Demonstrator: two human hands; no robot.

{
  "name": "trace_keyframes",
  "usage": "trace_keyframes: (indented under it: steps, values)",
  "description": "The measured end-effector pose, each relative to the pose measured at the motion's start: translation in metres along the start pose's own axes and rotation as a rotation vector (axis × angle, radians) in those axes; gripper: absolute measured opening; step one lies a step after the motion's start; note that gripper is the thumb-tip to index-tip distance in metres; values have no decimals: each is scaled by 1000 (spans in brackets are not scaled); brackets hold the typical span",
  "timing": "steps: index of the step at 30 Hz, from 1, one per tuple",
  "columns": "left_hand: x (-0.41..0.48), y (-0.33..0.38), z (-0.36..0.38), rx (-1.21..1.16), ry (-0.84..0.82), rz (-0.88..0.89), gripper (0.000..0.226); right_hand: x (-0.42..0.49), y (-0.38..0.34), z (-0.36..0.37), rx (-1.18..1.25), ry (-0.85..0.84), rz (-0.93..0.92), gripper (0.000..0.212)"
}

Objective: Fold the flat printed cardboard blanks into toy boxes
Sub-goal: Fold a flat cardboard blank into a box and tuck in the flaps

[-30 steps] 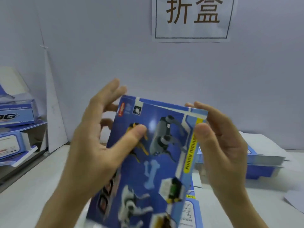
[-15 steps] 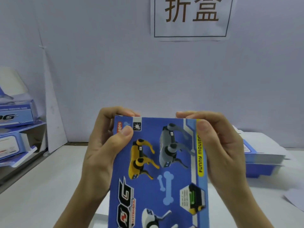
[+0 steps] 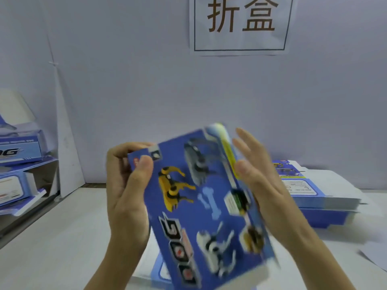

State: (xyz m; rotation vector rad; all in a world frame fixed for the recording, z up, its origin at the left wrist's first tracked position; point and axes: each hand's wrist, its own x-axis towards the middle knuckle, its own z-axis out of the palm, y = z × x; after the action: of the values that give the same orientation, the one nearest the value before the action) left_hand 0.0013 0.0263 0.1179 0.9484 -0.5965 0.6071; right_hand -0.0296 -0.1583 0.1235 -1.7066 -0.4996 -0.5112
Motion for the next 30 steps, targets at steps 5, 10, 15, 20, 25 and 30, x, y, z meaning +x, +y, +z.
trace_keyframes:
  steps: [5, 10, 15, 20, 25, 30]
  values:
    - [9, -8, -11, 104, 25, 6, 15, 0, 9, -16, -247, -470, 474, 47]
    - [24, -2, -29, 1178, -319, 544, 59, 1, 10, -2, -690, -188, 266, 70]
    - [18, 9, -16, 1513, -481, 678, 83, 1, -4, 8, -1102, 68, -231, 97]
    - [12, 12, -12, 1623, -483, 628, 90, 0, -9, -6, -1343, 126, -512, 88]
    - [5, -16, -8, 1393, -473, 417, 105, 1, -7, 9, -1317, 154, -589, 77]
    - [16, -42, -39, 516, -487, -370, 80, 0, -11, -5, -792, 408, -398, 75]
